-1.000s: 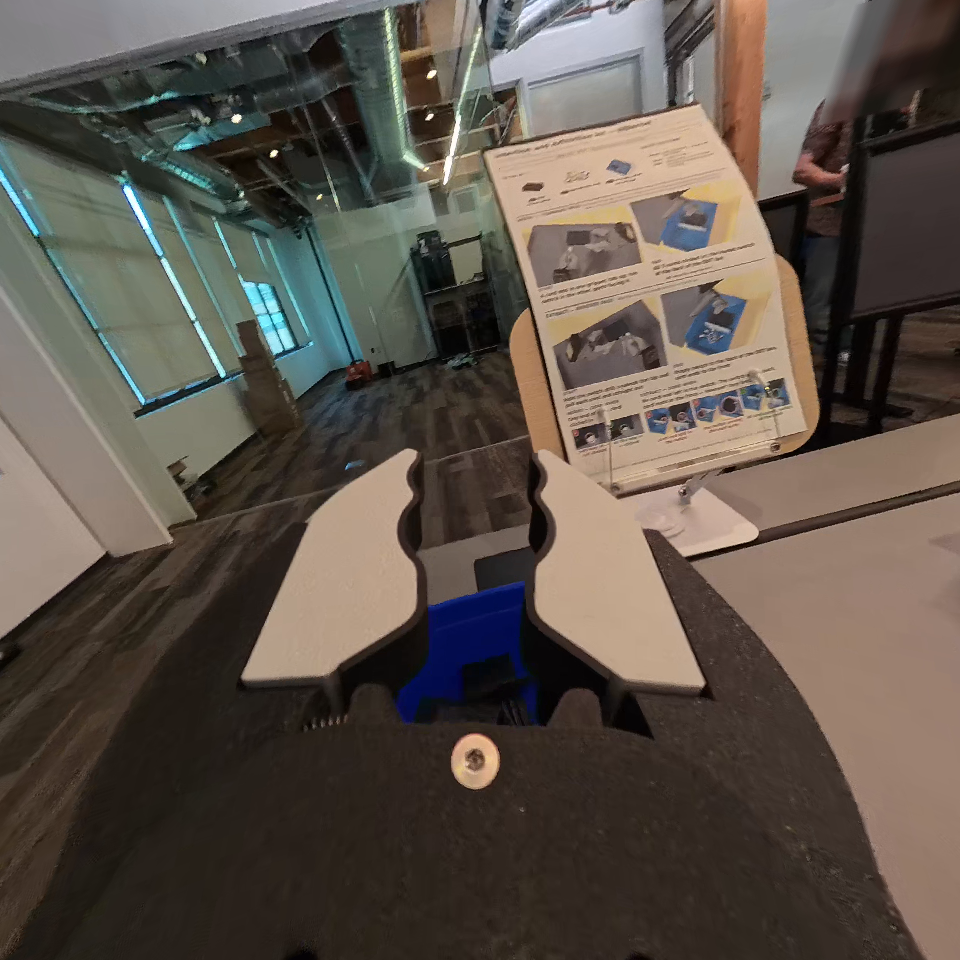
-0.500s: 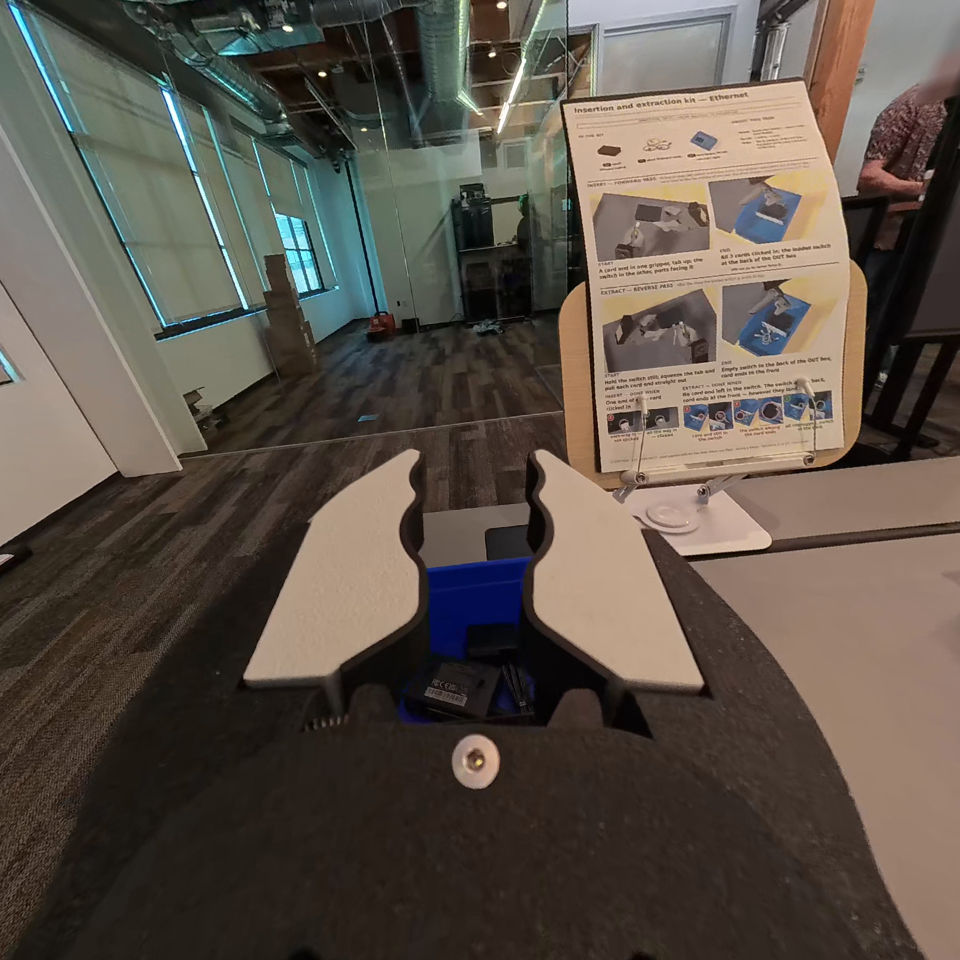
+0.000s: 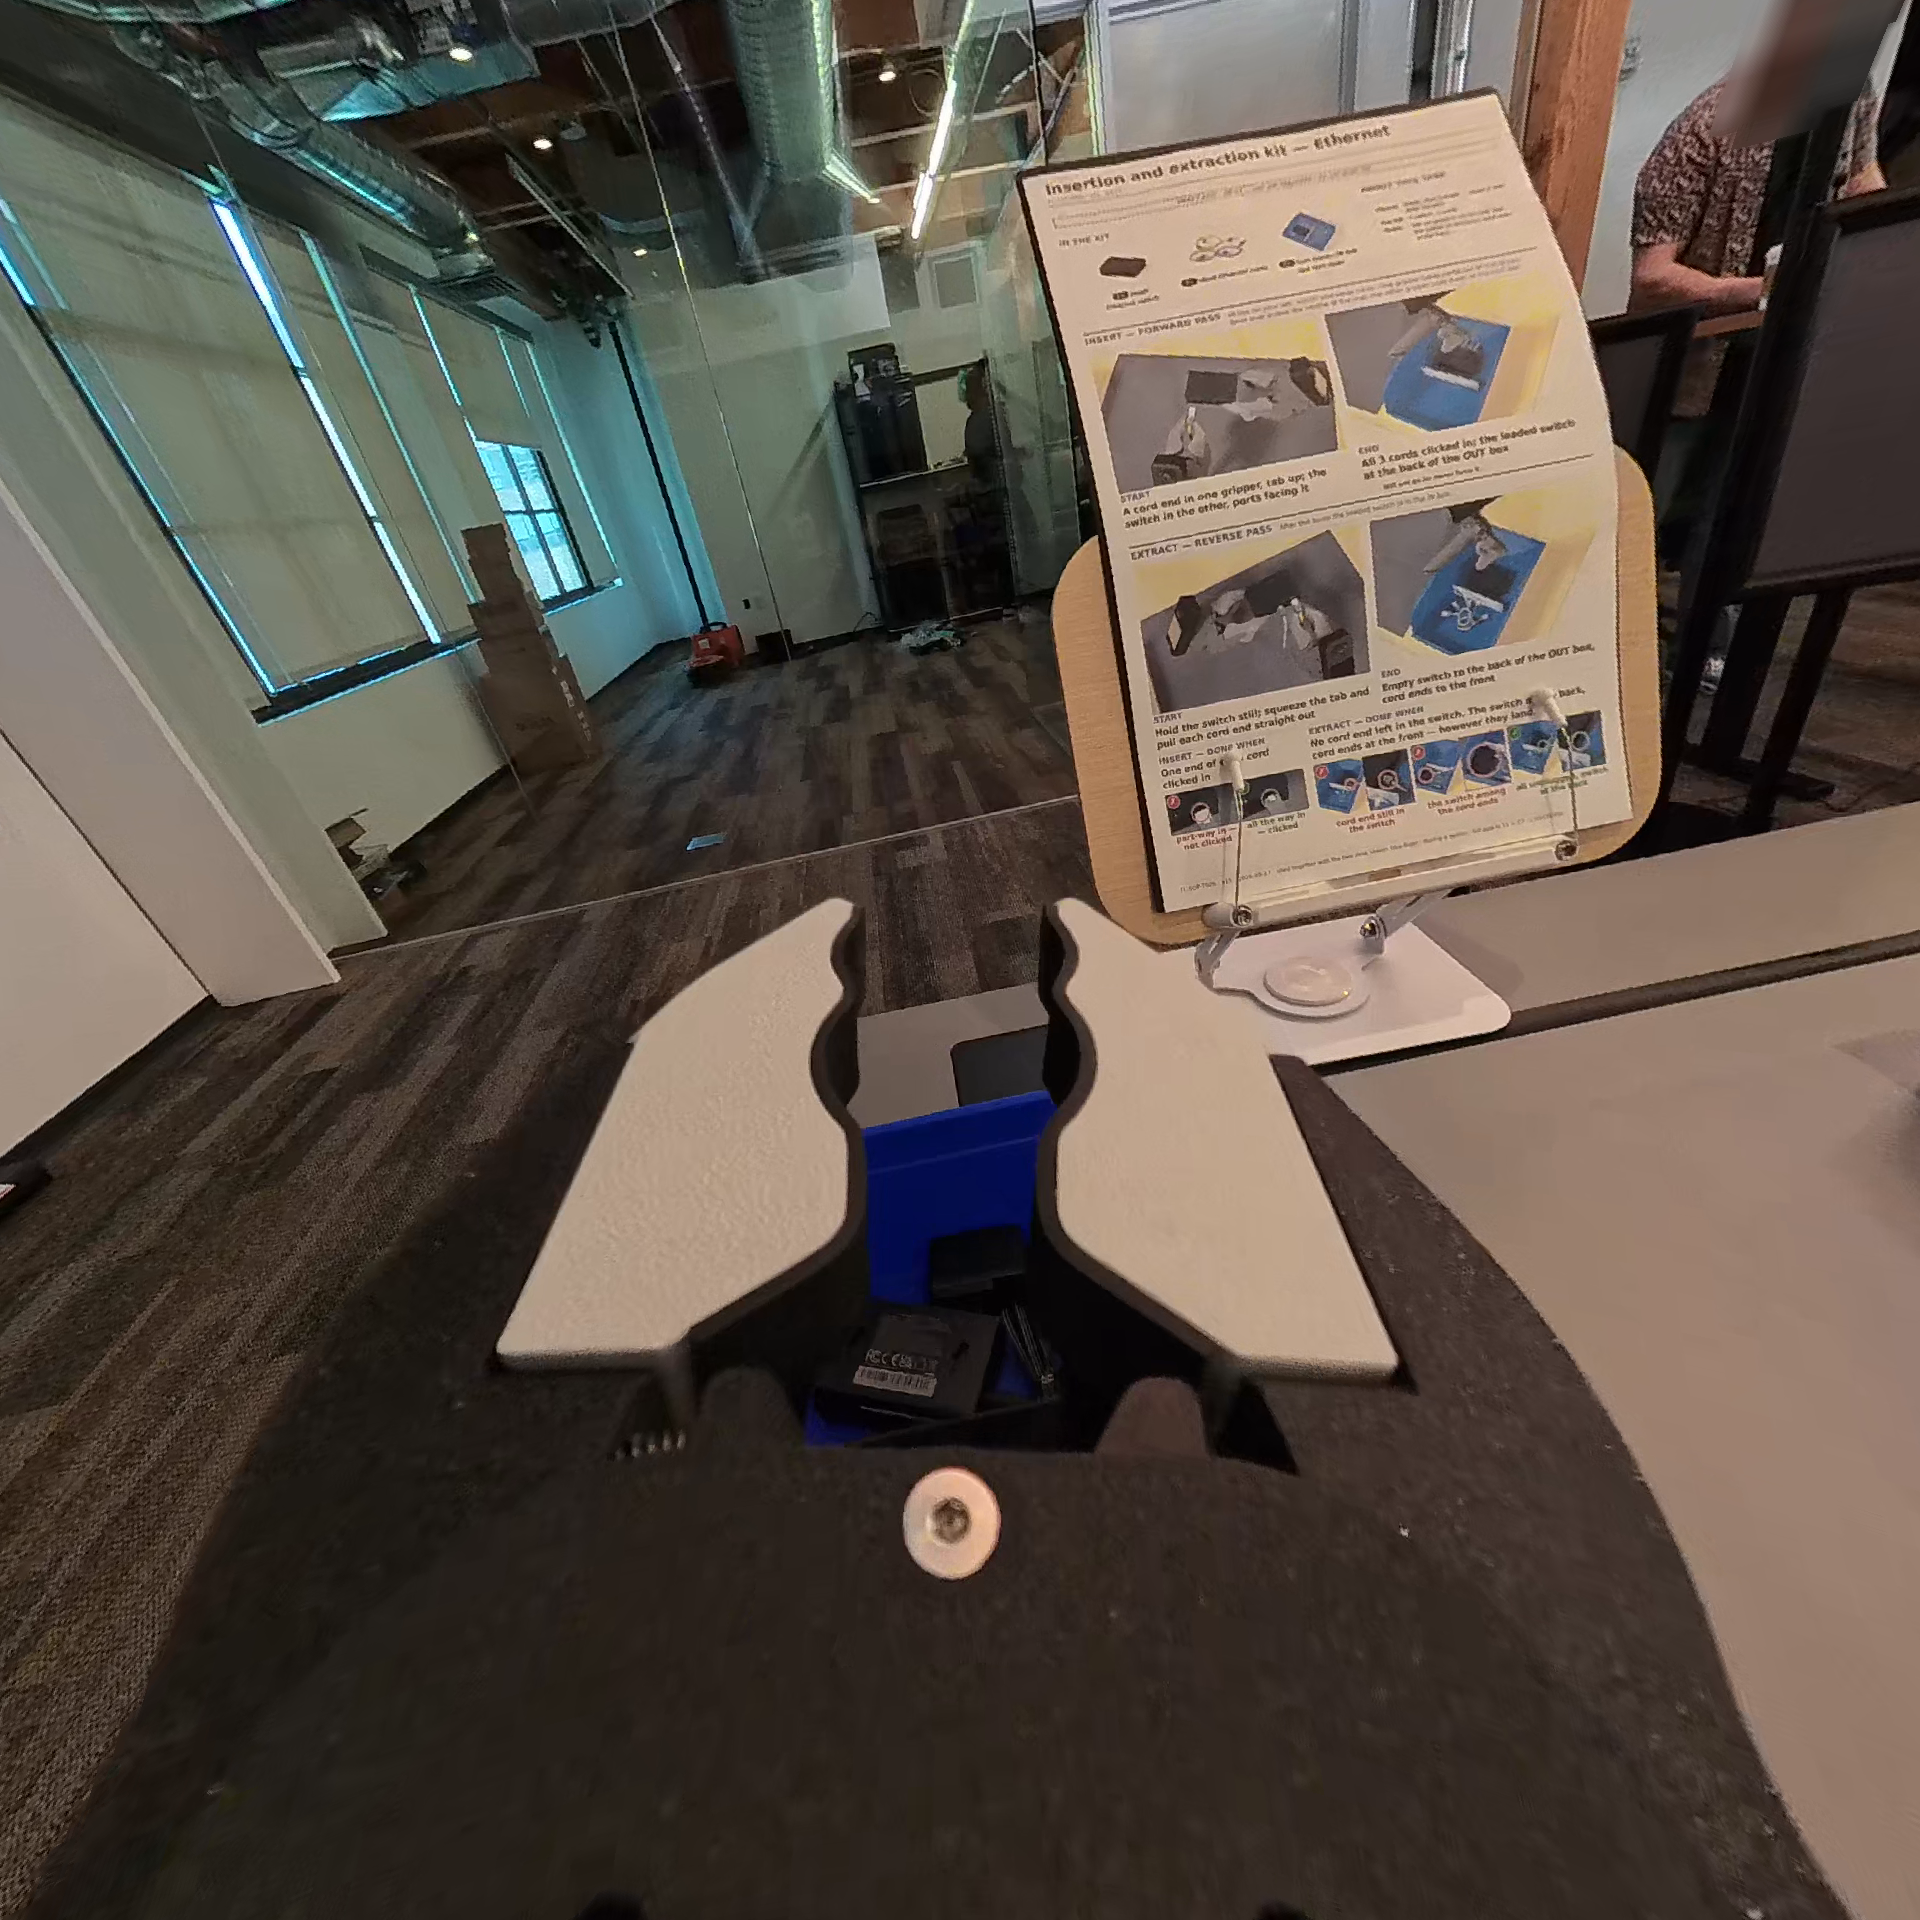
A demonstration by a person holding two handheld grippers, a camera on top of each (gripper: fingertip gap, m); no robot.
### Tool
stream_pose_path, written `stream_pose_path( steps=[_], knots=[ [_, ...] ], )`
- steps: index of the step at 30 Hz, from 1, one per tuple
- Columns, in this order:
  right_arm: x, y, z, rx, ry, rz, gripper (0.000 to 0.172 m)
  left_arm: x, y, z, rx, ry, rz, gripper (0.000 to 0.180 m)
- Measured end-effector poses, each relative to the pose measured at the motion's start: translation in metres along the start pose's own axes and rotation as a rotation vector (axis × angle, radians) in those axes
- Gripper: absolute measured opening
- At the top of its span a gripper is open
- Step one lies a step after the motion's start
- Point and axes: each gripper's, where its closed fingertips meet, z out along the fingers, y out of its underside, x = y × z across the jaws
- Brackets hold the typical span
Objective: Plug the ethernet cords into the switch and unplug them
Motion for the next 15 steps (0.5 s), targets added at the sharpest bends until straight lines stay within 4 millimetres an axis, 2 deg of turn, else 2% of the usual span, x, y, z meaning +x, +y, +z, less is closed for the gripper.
stream_pose_path(
  steps=[7,15],
  knots=[
    [-0.021,0.009,0.010,-0.020,-0.105,-0.030,0.032,0.003,0.010,0.005,-0.044,0.026,0.021,0.030],
    [-0.033,0.017,0.016,-0.029,-0.178,-0.015,0.034,0.004,0.019,0.008,-0.083,0.051,0.058,0.028]
  ],
)
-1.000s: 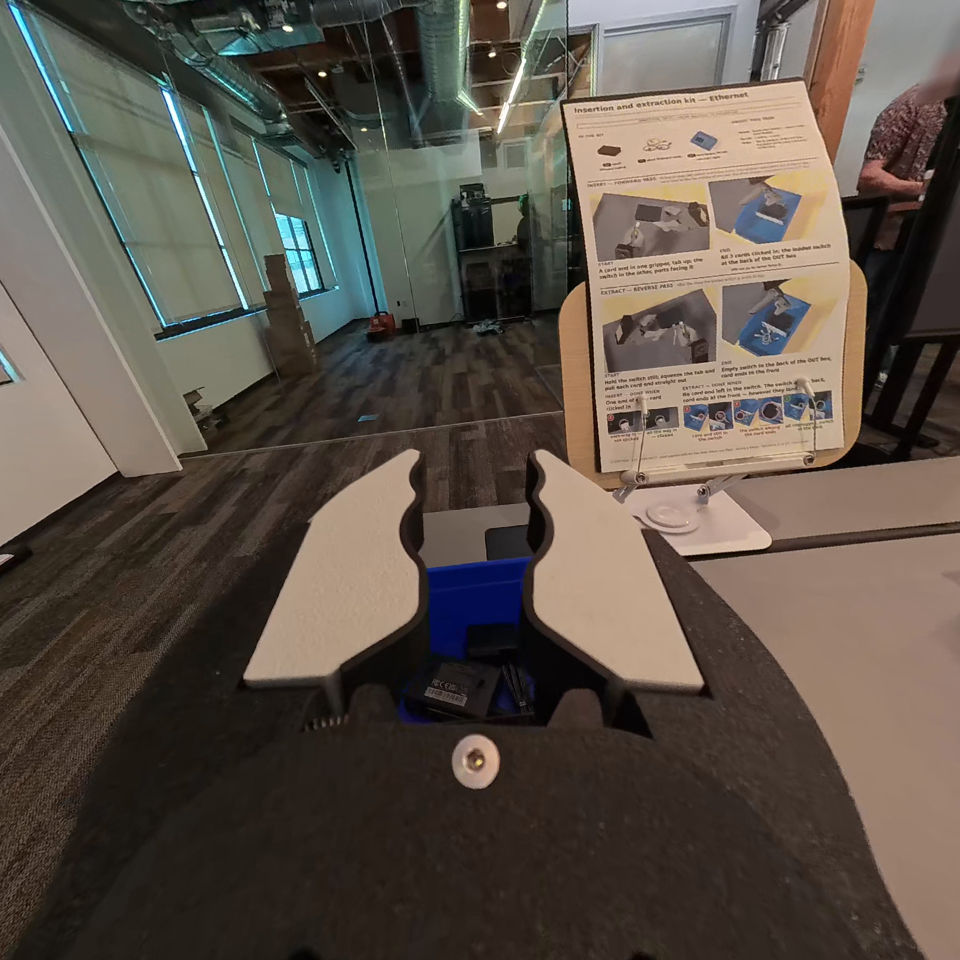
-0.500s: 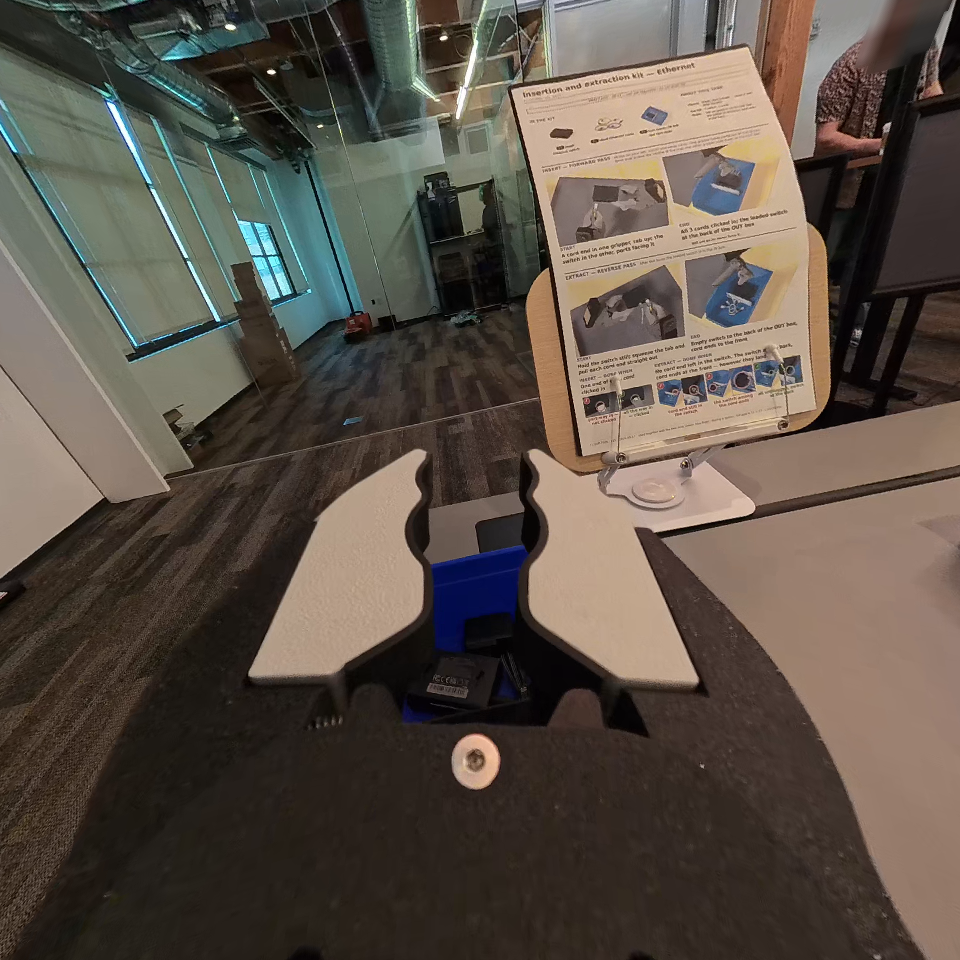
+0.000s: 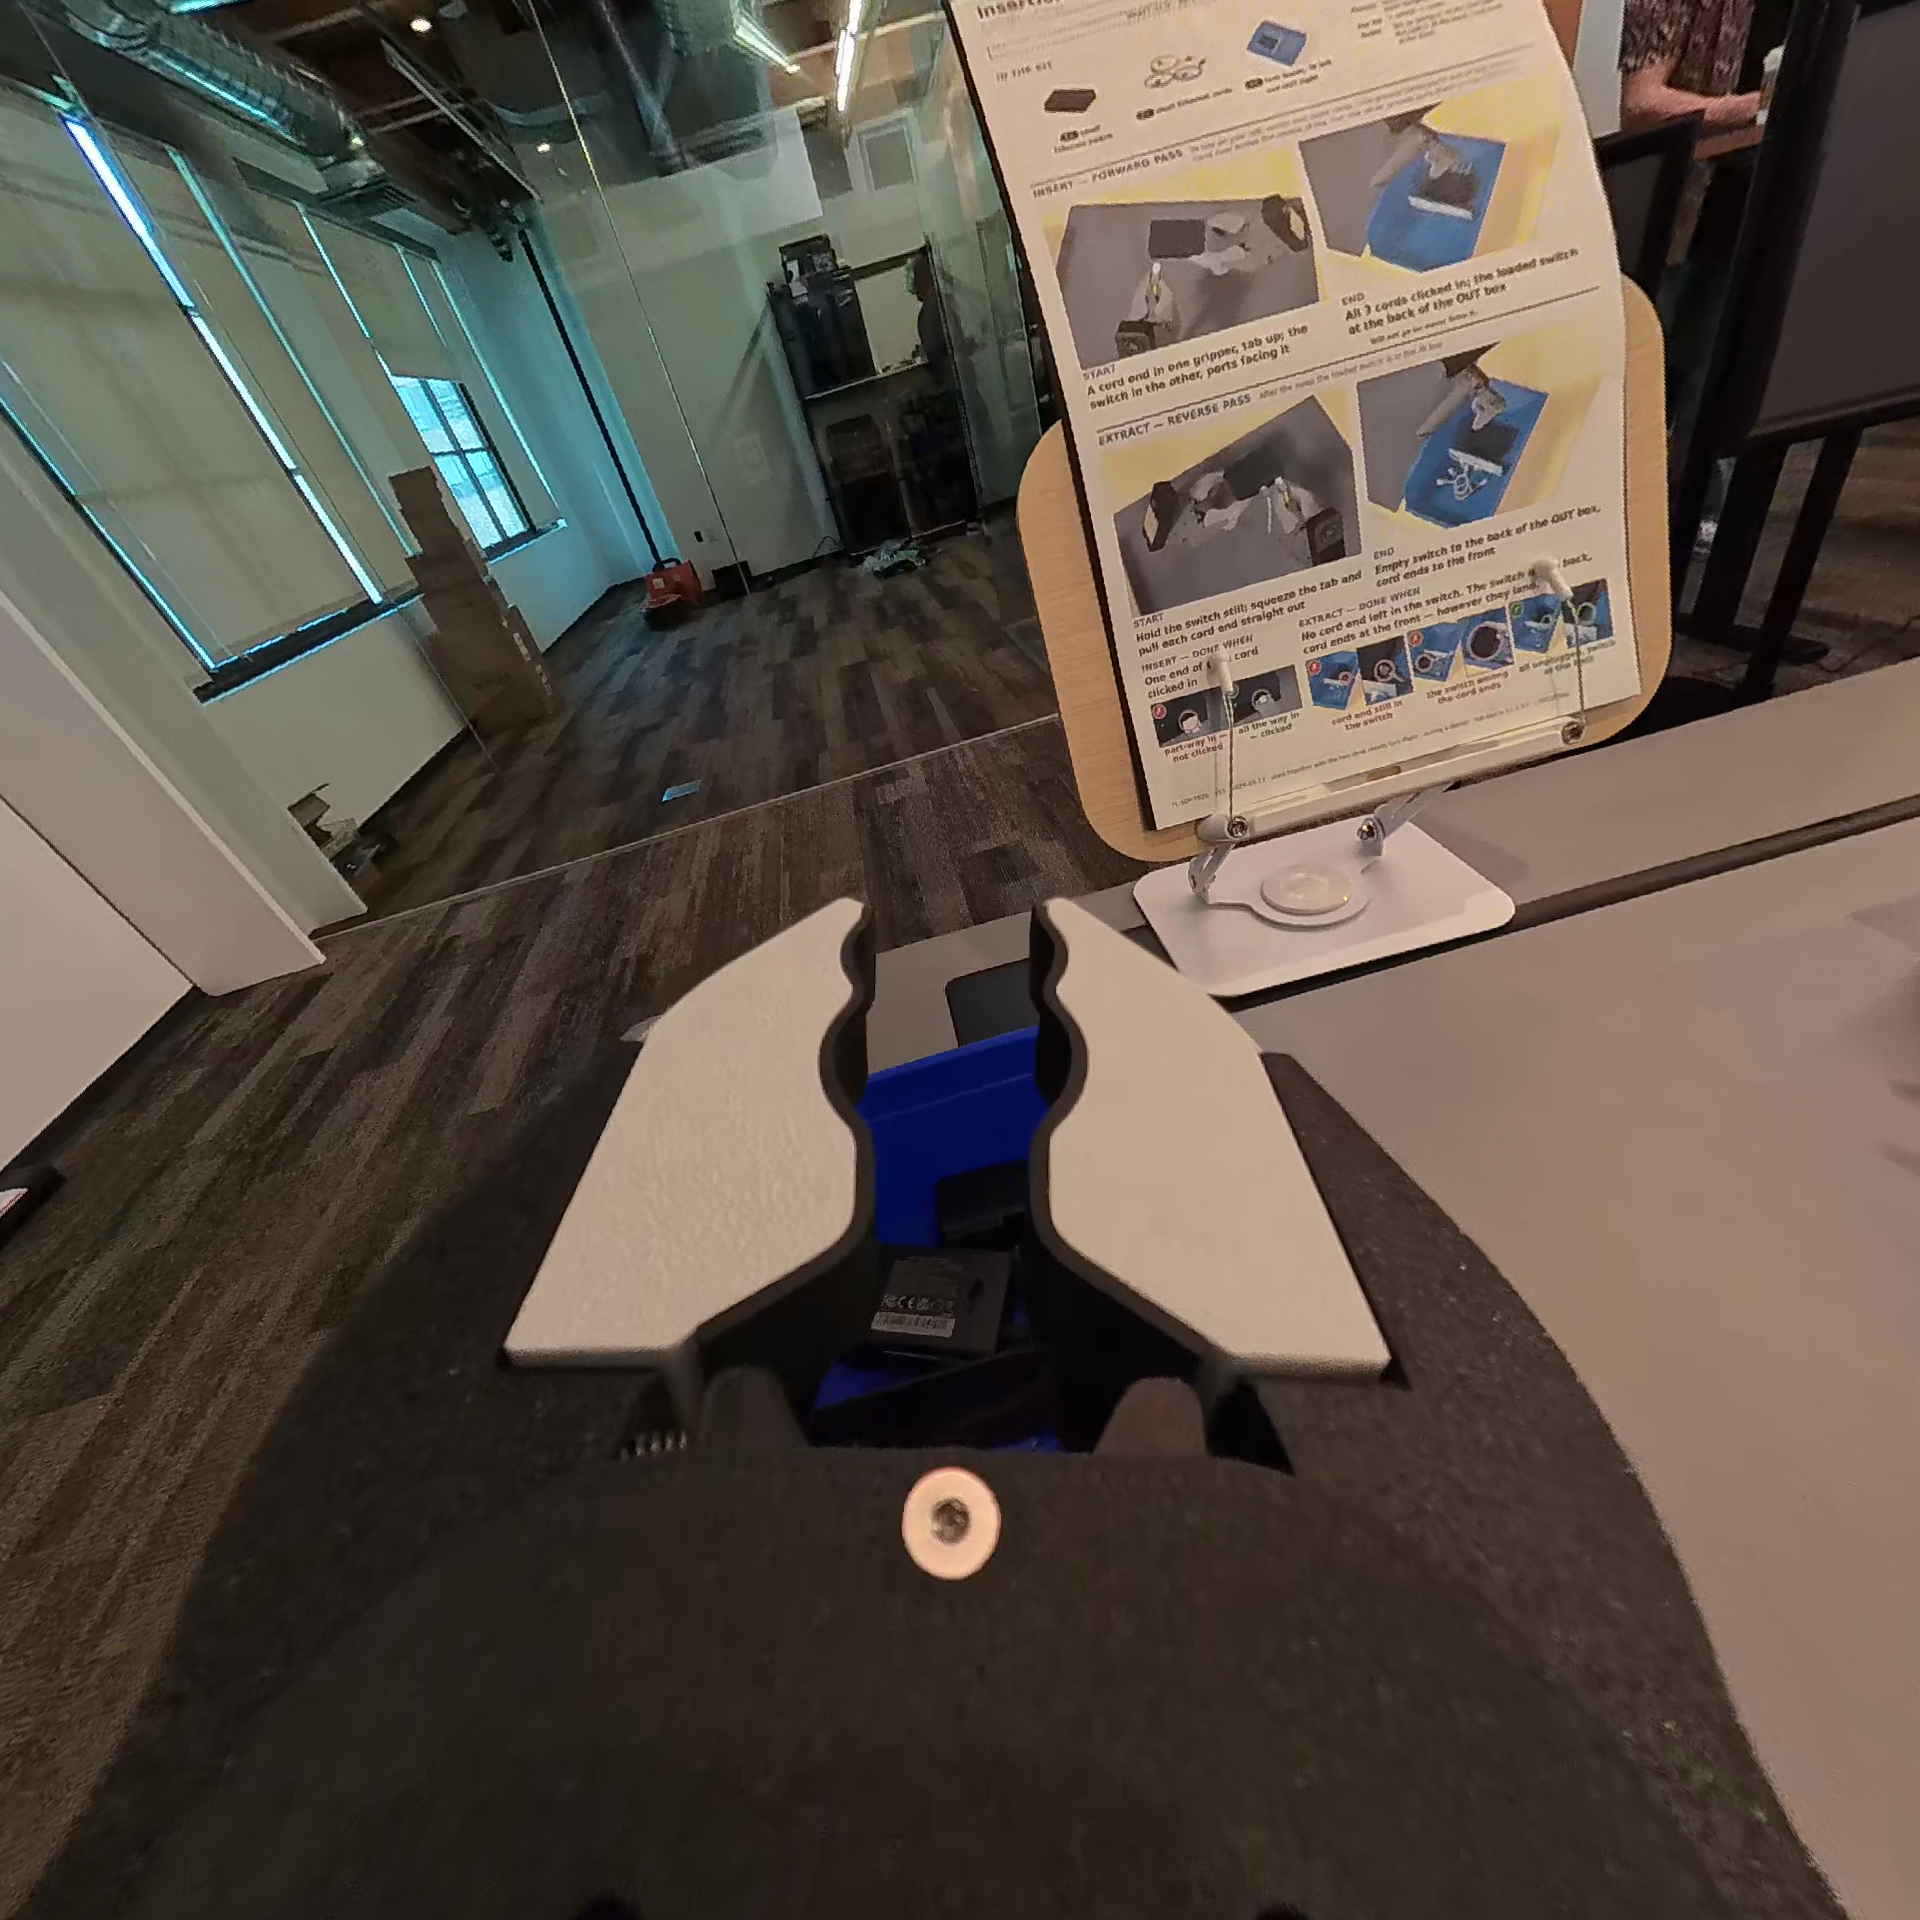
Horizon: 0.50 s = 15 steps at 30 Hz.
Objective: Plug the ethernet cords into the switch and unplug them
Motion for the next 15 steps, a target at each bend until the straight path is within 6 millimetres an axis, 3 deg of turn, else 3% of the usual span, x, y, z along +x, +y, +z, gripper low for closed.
stream_pose_path(
  steps=[15],
  knots=[
    [-0.012,0.016,0.014,-0.046,-0.034,-0.048,0.037,-0.008,0.021,0.004,-0.094,-0.009,0.045,0.027]
  ],
)
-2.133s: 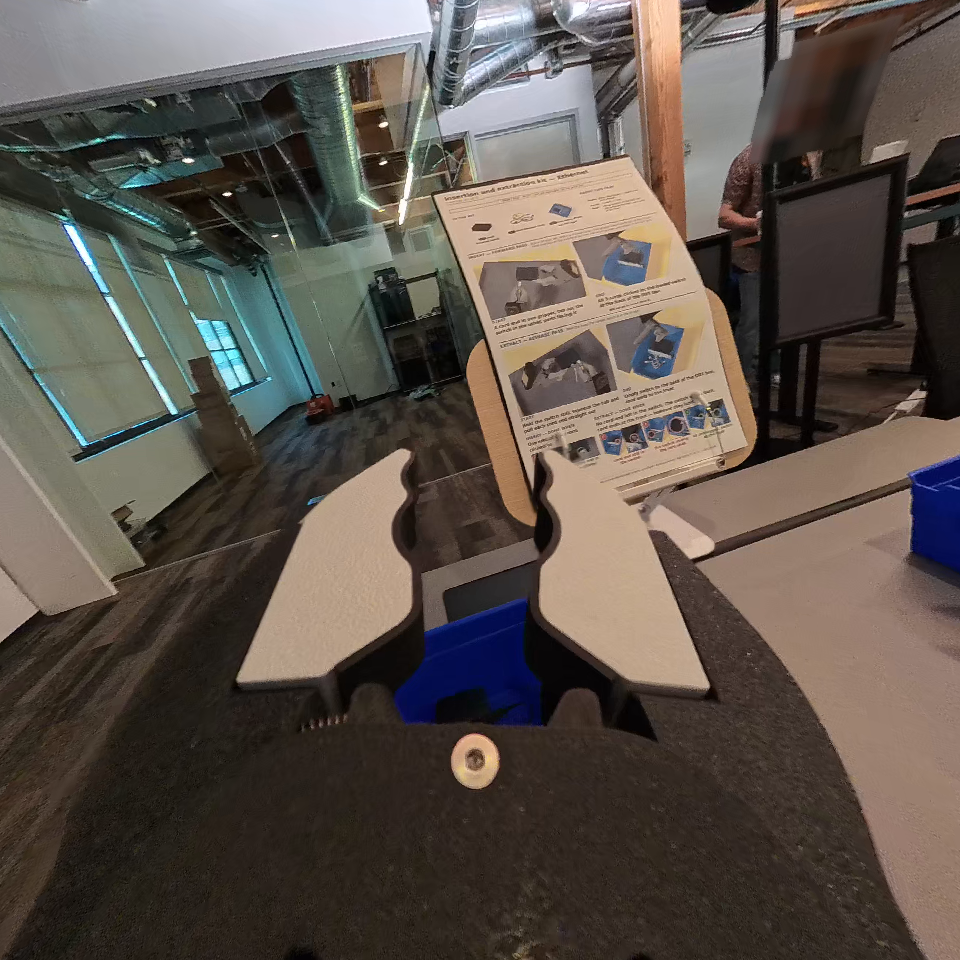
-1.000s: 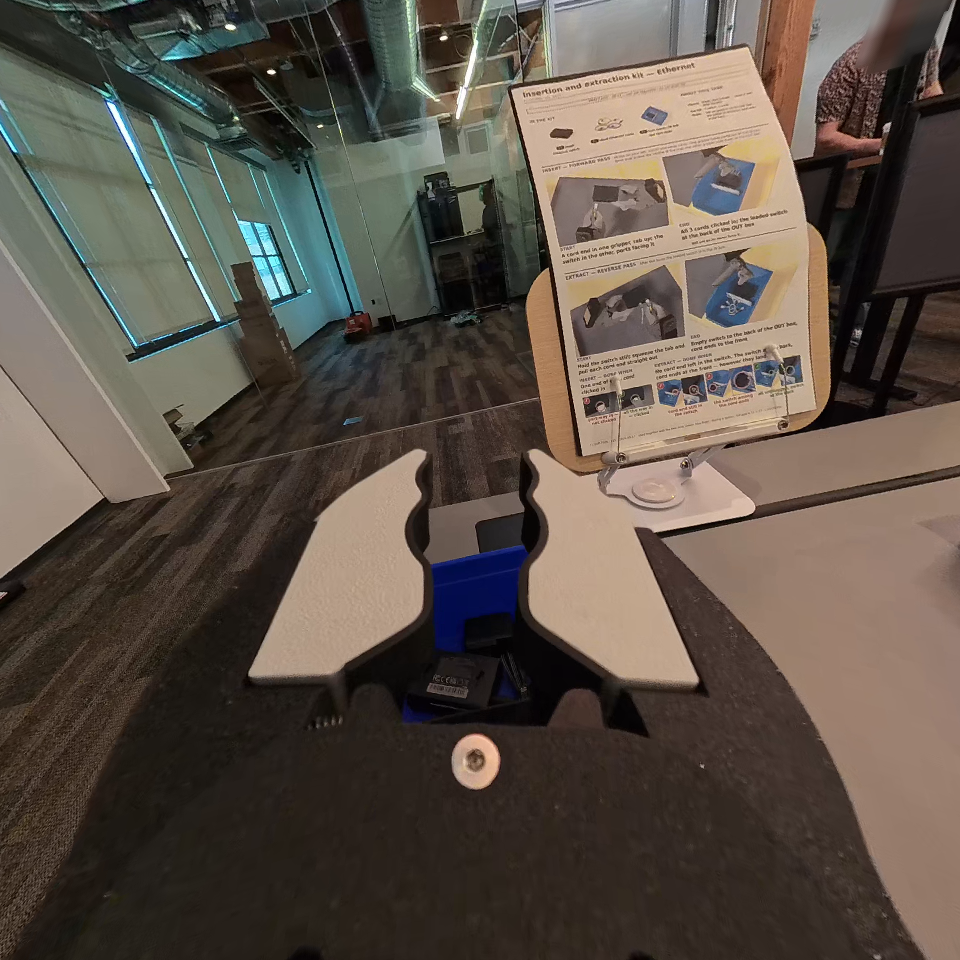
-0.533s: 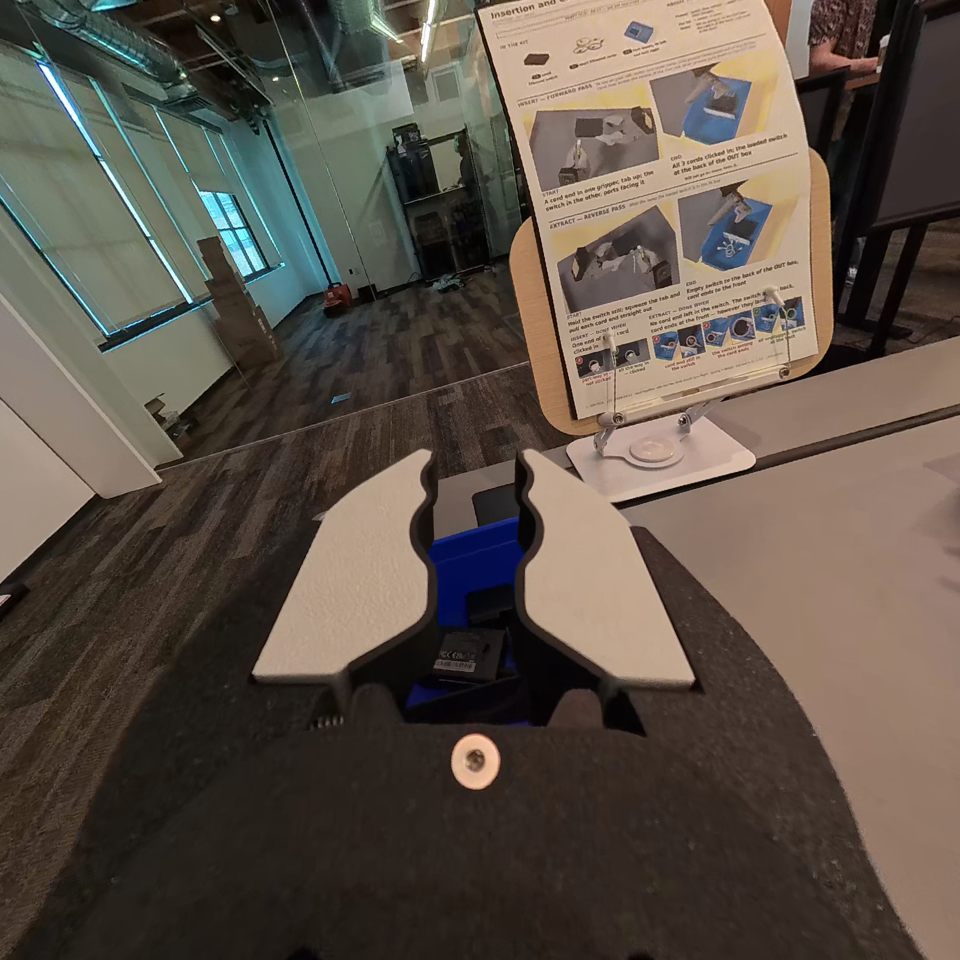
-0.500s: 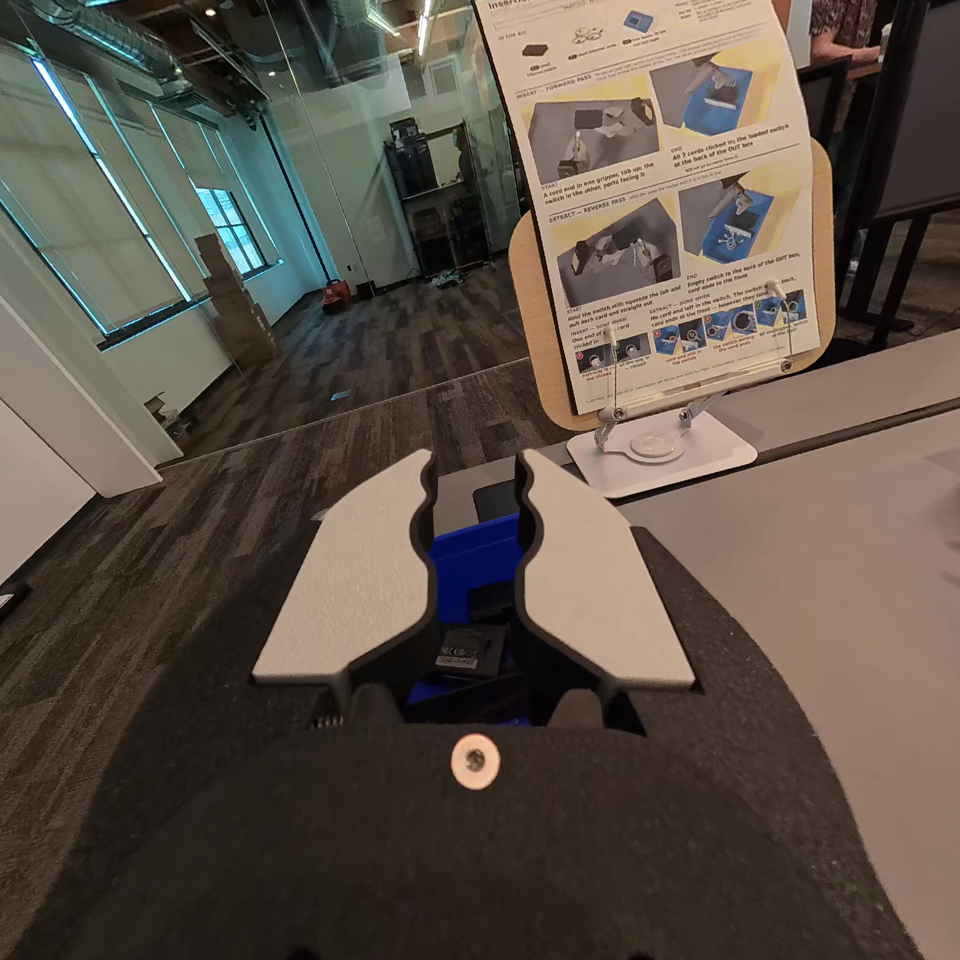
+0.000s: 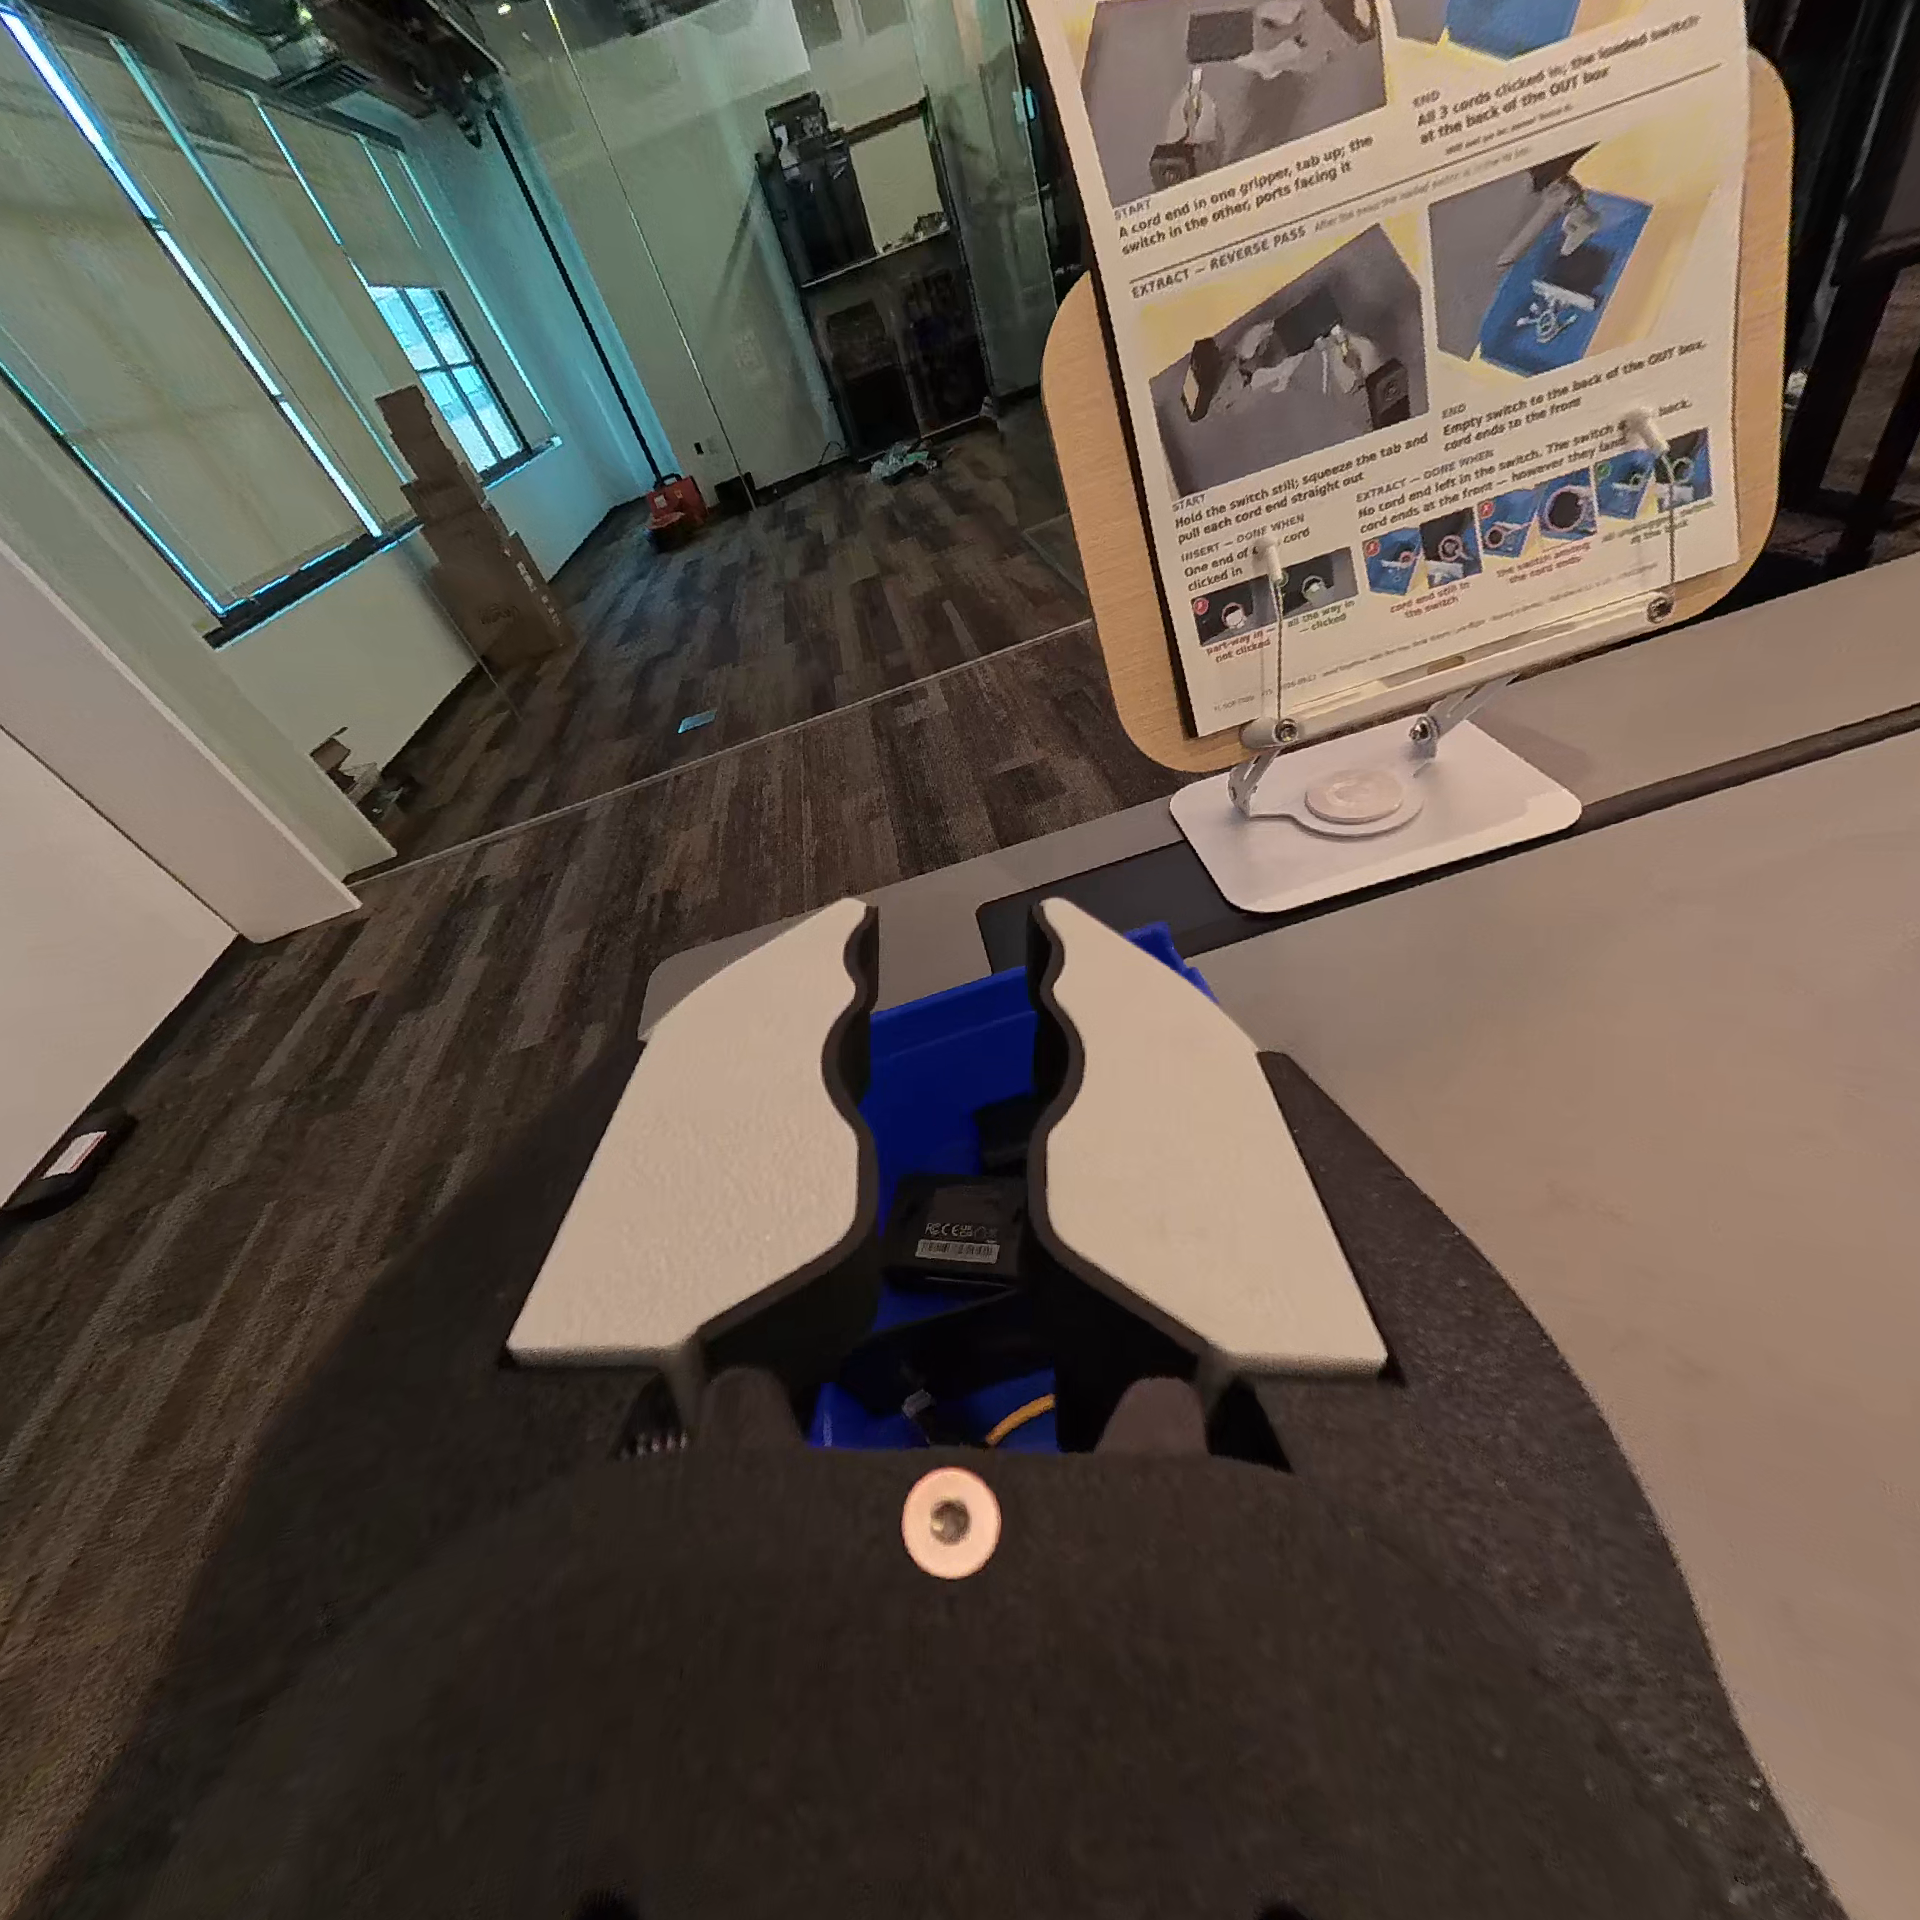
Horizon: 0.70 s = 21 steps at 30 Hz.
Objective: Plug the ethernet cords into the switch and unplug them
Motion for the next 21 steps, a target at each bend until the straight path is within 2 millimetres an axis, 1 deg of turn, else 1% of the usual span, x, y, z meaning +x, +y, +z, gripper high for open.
stream_pose_path(
  steps=[7,10,14,21],
  knots=[
    [0.000,0.006,0.004,-0.011,-0.002,0.003,0.039,0.003,-0.002,0.002,0.046,0.073,-0.066,0.026],
    [0.000,0.008,0.004,-0.017,-0.002,-0.003,0.039,0.002,-0.001,0.004,0.047,0.078,-0.064,0.026],
    [0.002,0.013,0.004,-0.043,0.013,-0.027,0.040,-0.002,0.006,0.007,0.023,0.070,-0.069,0.026],
    [0.005,0.024,0.008,-0.069,0.004,-0.009,0.041,-0.010,0.019,0.010,-0.026,0.070,-0.076,0.026]
  ],
)
